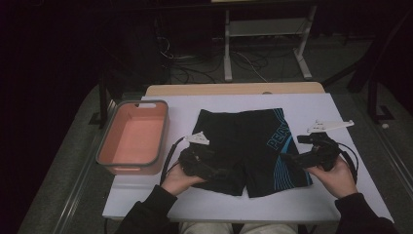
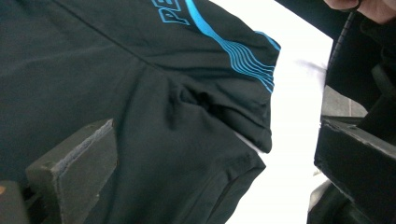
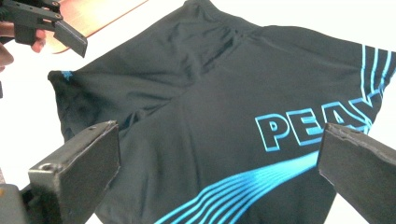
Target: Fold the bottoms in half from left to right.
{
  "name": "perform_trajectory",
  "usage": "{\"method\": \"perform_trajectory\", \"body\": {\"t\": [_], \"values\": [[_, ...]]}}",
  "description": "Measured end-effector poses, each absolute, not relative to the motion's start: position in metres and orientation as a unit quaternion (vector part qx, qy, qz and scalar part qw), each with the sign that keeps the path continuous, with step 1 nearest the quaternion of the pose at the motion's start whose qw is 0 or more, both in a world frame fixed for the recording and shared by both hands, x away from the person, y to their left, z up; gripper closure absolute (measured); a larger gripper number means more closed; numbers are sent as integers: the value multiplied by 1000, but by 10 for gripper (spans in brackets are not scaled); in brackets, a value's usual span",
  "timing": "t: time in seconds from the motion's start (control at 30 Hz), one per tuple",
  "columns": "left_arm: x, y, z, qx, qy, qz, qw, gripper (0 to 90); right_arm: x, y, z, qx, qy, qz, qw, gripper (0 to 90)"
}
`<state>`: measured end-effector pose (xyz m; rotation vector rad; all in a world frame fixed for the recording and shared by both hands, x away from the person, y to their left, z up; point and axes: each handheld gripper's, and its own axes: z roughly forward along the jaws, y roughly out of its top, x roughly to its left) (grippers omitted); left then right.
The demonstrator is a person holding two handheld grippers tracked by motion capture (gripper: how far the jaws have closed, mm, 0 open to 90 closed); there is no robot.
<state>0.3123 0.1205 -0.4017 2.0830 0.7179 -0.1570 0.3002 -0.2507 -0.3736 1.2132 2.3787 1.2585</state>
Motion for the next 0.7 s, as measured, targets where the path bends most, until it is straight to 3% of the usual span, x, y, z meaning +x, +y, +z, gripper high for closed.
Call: {"method": "perform_trajectory", "body": {"t": [0.7], "values": [[296,171,-400,826,340,-1,449,0,340,-196,-359,364,818,434,99,0]]}}
